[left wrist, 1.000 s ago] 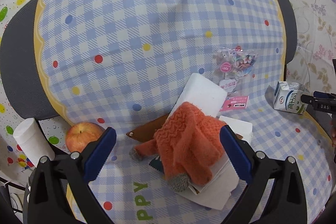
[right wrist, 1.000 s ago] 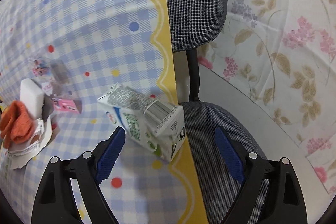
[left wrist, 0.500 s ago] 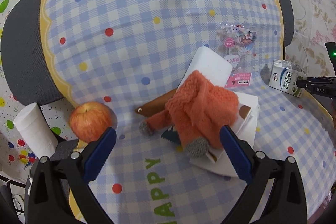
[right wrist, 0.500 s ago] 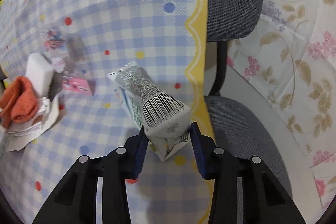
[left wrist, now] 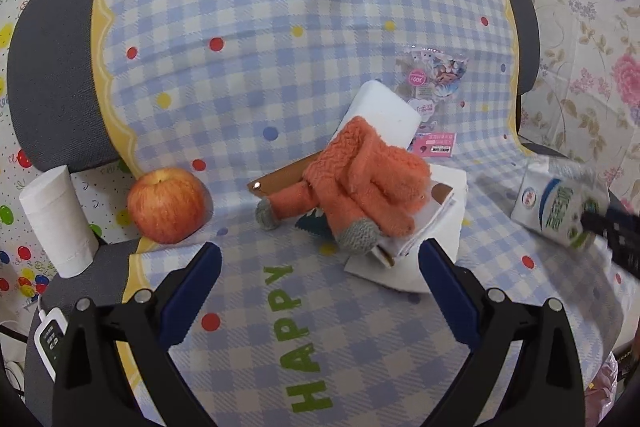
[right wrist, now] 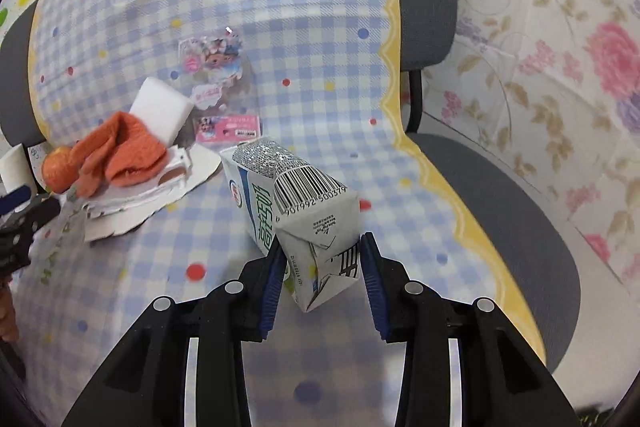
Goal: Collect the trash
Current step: 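Grasp the white milk carton with the right gripper and lift it, then grasp the orange knitted glove with the left gripper while the right gripper holds the carton, then carry the glove with the left gripper and carton with the right gripper over the bin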
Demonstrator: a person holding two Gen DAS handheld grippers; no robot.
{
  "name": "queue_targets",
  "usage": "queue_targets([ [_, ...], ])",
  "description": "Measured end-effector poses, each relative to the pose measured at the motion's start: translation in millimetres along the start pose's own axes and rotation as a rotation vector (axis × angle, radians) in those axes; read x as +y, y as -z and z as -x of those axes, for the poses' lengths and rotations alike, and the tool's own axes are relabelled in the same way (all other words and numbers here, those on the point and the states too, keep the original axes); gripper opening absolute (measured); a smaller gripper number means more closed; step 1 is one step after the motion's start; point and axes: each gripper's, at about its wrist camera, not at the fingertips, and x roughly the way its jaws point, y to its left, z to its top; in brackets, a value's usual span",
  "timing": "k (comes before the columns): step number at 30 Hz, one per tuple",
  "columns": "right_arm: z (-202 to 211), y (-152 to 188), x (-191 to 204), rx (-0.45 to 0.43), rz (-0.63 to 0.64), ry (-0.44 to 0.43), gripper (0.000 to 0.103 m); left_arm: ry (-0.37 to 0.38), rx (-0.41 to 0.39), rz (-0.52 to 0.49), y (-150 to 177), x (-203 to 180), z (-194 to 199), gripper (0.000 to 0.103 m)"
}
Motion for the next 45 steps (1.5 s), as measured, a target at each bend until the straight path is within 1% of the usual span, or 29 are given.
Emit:
queue_targets([
  [2, 3.2, 8.5, 2.8, 0.010, -0.009, -0.012, 0.039, 0.005, -0.006, -0.002, -6.8, -3.9, -4.5, 0.096],
  [5, 5.1, 13.3, 6.0, 0.014, 0.021, -0.016, 0.041, 0.002, 0.000, -0.015, -17.5, -12.2, -17.1, 0.096],
  [6, 4.2, 12.7, 5.0, 0.018, 0.027, -0.023, 0.047, -0.005, 0.008, -0.027, -20.1, -15.9, -21.8, 0.096],
  [7, 4.9, 12.3, 2.9, 0.018, 0.025, -0.036, 0.055, -0.011, 0.016, -0.039, -21.8, -19.5, -25.3, 0.096],
  [10, 7.3, 12.2, 0.2, 0.010, 0.029, -0.043, 0.063, -0.044, 0.032, -0.104, -27.0, -36.6, -38.1, 0.096],
  [12, 8.4, 11.0, -1.9, 0.004, 0.025, -0.049, 0.064, -0.091, 0.063, -0.152, -29.3, -48.6, -52.4, 0.096],
  [14, 9.4, 10.5, -4.6, 0.001, 0.020, -0.060, 0.065, -0.099, 0.092, -0.163, -30.9, -52.6, -63.1, 0.088],
  [16, 10.3, 10.5, -8.5, -0.003, 0.011, -0.072, 0.066, -0.090, 0.109, -0.151, -34.6, -52.4, -70.5, 0.083],
  [17, 10.1, 10.2, -9.3, -0.004, 0.010, -0.073, 0.066, -0.084, 0.111, -0.143, -36.4, -51.3, -73.0, 0.078],
  [18, 9.8, 10.6, -11.0, -0.006, 0.009, -0.074, 0.067, -0.079, 0.112, -0.137, -36.8, -50.0, -74.1, 0.075],
  [19, 9.7, 10.7, -12.1, -0.005, 0.008, -0.077, 0.067, -0.063, 0.111, -0.127, -38.3, -48.3, -75.1, 0.064],
  [20, 9.4, 11.0, -13.5, -0.003, 0.003, -0.079, 0.067, -0.046, 0.111, -0.125, -38.9, -47.5, -75.3, 0.045],
  [21, 9.7, 11.6, -14.7, -0.004, -0.002, -0.082, 0.067, -0.043, 0.107, -0.125, -38.6, -47.5, -74.1, 0.035],
  [22, 11.1, 12.6, -16.2, -0.005, -0.008, -0.088, 0.067, -0.036, 0.089, -0.127, -37.9, -47.7, -69.4, 0.022],
  [23, 12.4, 13.4, -17.2, -0.006, -0.010, -0.091, 0.067, -0.018, 0.070, -0.122, -37.1, -47.4, -62.2, 0.014],
  [25, 17.4, 15.0, -17.3, -0.016, -0.010, -0.095, 0.071, 0.029, 0.041, -0.093, -34.9, -44.6, -44.3, 0.011],
  [27, 23.7, 15.9, -16.6, -0.032, -0.003, -0.095, 0.073, 0.080, 0.002, -0.062, -29.4, -41.6, -18.3, 0.010],
  [30, 33.8, 17.6, -16.0, -0.055, 0.001, -0.098, 0.076, 0.130, -0.053, -0.020, -21.6, -34.7, 18.3, 0.010],
  [33, 38.8, 19.0, -14.5, -0.061, 0.002, -0.101, 0.078, 0.169, -0.090, 0.024, -10.2, -24.7, 48.3, 0.010],
  [35, 39.9, 20.6, -12.7, -0.063, 0.010, -0.103, 0.081, 0.181, -0.095, 0.029, 0.1, -28.1, 56.9, 0.010],
  [38, 36.9, 22.3, -8.7, -0.056, 0.029, -0.090, 0.084, 0.196, -0.076, 0.005, 21.1, -39.3, 60.1, 0.010],
  [39, 35.6, 22.5, -8.2, -0.058, 0.034, -0.085, 0.086, 0.202, -0.068, 0.002, 24.7, -42.1, 57.8, 0.010],
  [42, 31.6, 22.7, -8.4, -0.061, 0.040, -0.073, 0.087, 0.223, -0.033, 0.007, 41.5, -48.8, 50.5, 0.011],
  [45, 26.0, 20.2, -12.1, -0.078, 0.038, -0.078, 0.087, 0.215, -0.030, -0.003, 49.3, -53.2, 46.3, 0.011],
])
